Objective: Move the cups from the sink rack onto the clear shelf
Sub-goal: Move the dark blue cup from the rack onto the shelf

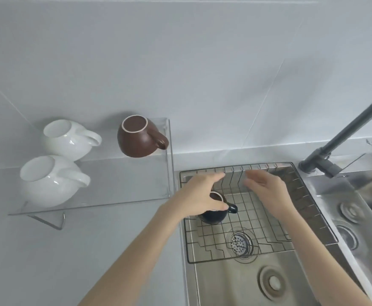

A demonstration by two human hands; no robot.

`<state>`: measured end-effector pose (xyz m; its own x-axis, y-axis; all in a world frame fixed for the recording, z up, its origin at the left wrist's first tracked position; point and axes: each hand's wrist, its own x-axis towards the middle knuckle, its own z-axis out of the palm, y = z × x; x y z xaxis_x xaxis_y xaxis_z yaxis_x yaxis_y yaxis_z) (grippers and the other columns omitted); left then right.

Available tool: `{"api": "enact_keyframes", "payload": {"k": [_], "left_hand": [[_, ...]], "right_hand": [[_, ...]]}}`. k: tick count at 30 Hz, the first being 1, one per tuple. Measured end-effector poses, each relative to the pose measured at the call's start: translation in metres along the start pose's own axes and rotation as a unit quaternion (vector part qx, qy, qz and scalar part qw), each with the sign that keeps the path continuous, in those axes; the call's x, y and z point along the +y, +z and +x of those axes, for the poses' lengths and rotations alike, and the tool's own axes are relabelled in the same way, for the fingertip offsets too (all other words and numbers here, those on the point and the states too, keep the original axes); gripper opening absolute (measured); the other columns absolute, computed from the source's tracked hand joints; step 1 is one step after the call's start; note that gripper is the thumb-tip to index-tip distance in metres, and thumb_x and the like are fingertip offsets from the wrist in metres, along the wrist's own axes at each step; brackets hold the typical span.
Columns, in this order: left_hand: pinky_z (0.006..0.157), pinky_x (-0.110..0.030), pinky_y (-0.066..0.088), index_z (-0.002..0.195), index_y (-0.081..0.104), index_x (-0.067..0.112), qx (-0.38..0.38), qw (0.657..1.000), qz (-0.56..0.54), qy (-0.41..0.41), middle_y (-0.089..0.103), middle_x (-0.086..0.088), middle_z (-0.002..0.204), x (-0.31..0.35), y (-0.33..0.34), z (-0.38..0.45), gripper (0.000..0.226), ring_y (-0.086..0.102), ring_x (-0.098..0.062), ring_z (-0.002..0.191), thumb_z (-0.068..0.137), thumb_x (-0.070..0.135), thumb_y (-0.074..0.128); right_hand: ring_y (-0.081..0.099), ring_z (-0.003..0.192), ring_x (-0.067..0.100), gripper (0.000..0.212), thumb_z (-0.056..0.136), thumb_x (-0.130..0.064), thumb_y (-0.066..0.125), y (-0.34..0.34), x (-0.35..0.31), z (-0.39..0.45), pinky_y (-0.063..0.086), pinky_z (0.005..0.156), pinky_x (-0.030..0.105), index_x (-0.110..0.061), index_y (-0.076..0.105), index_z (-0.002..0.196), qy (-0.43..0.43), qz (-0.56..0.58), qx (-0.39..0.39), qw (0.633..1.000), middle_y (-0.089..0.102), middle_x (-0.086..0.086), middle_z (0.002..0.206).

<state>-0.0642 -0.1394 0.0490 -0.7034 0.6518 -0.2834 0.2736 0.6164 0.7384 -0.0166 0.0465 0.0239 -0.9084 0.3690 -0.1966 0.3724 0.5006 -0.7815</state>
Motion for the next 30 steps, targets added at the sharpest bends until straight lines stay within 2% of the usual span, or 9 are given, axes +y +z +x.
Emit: {"api": "enact_keyframes", "payload": {"k": [3, 6, 10, 13, 16, 18, 20, 25, 30], "left_hand": [[0.111, -0.030, 0.026, 0.145, 0.025, 0.015, -0.001, 0.998, -0.011, -0.063, 0.033, -0.003, 0.153, -0.028, 0.038, 0.027, 0.091, 0.033, -0.019, 0.139, 0.070, 0.025, 0.076], [0.114, -0.033, 0.022, 0.146, 0.016, 0.012, 0.000, 0.993, 0.003, -0.116, 0.023, -0.006, 0.156, -0.051, 0.064, 0.049, 0.102, 0.025, -0.022, 0.143, 0.066, 0.024, 0.079], [0.117, -0.032, 0.016, 0.148, 0.006, 0.012, -0.027, 0.988, 0.061, -0.140, 0.008, -0.006, 0.160, -0.073, 0.084, 0.072, 0.110, 0.015, -0.022, 0.146, 0.066, 0.023, 0.079], [0.119, -0.035, 0.015, 0.148, 0.003, 0.012, -0.045, 0.983, 0.093, -0.153, 0.004, -0.008, 0.160, -0.084, 0.091, 0.083, 0.111, 0.011, -0.024, 0.147, 0.067, 0.022, 0.078], [0.120, -0.037, 0.017, 0.147, 0.008, 0.012, -0.029, 0.983, 0.087, -0.159, 0.014, -0.009, 0.159, -0.088, 0.094, 0.088, 0.106, 0.015, -0.024, 0.146, 0.067, 0.020, 0.078], [0.118, -0.037, 0.021, 0.146, 0.014, 0.012, -0.012, 0.984, 0.076, -0.158, 0.021, -0.009, 0.157, -0.090, 0.095, 0.088, 0.104, 0.023, -0.024, 0.144, 0.066, 0.018, 0.079], [0.117, -0.037, 0.024, 0.146, 0.017, 0.012, -0.008, 0.985, 0.075, -0.158, 0.025, -0.009, 0.156, -0.091, 0.095, 0.089, 0.104, 0.026, -0.024, 0.143, 0.063, 0.017, 0.080], [0.115, -0.036, 0.028, 0.145, 0.020, 0.012, -0.011, 0.983, 0.065, -0.173, 0.030, -0.007, 0.154, -0.085, 0.091, 0.088, 0.105, 0.031, -0.024, 0.140, 0.061, 0.017, 0.082], [0.109, -0.035, 0.035, 0.144, 0.023, 0.017, 0.014, 0.986, 0.042, -0.160, 0.040, -0.004, 0.148, -0.056, 0.075, 0.068, 0.104, 0.039, -0.023, 0.134, 0.059, 0.022, 0.083]], "right_hand": [[0.061, 0.106, 0.018, 0.033, 0.084, -0.017, 0.062, 0.008, 0.047, -0.004, 0.043, 0.090, 0.026, -0.013, 0.062, 0.117, 0.041, 0.001, -0.036, 0.998, 0.068, 0.005, 0.114], [0.059, 0.109, 0.019, 0.037, 0.084, -0.018, 0.062, 0.023, 0.077, 0.003, 0.044, 0.095, 0.030, -0.014, 0.059, 0.120, 0.078, -0.006, -0.084, 0.993, 0.065, 0.007, 0.120], [0.052, 0.122, 0.022, 0.043, 0.088, -0.019, 0.057, 0.044, 0.095, 0.022, 0.039, 0.102, 0.033, -0.015, 0.050, 0.130, 0.068, -0.031, -0.144, 0.987, 0.058, 0.007, 0.132], [0.054, 0.120, 0.023, 0.048, 0.086, -0.016, 0.059, 0.059, 0.102, 0.035, 0.040, 0.097, 0.028, -0.015, 0.047, 0.132, 0.055, -0.042, -0.177, 0.982, 0.061, 0.008, 0.128], [0.062, 0.103, 0.021, 0.045, 0.083, -0.012, 0.060, 0.068, 0.107, 0.040, 0.047, 0.091, 0.027, -0.019, 0.053, 0.127, 0.043, -0.024, -0.175, 0.983, 0.069, 0.008, 0.112], [0.062, 0.097, 0.017, 0.042, 0.084, -0.011, 0.059, 0.070, 0.112, 0.041, 0.046, 0.088, 0.025, -0.019, 0.057, 0.124, 0.043, -0.001, -0.164, 0.986, 0.071, 0.006, 0.107], [0.061, 0.096, 0.015, 0.039, 0.084, -0.010, 0.060, 0.070, 0.113, 0.041, 0.045, 0.088, 0.024, -0.016, 0.058, 0.123, 0.052, 0.020, -0.158, 0.986, 0.071, 0.005, 0.106], [0.063, 0.103, 0.019, 0.038, 0.083, -0.010, 0.062, 0.065, 0.108, 0.040, 0.048, 0.099, 0.035, -0.012, 0.059, 0.122, 0.068, 0.046, -0.150, 0.985, 0.071, 0.009, 0.109], [0.067, 0.098, 0.018, 0.035, 0.081, -0.009, 0.065, 0.035, 0.082, 0.030, 0.049, 0.092, 0.030, -0.017, 0.065, 0.115, 0.046, 0.029, -0.138, 0.989, 0.074, 0.007, 0.100]]}}
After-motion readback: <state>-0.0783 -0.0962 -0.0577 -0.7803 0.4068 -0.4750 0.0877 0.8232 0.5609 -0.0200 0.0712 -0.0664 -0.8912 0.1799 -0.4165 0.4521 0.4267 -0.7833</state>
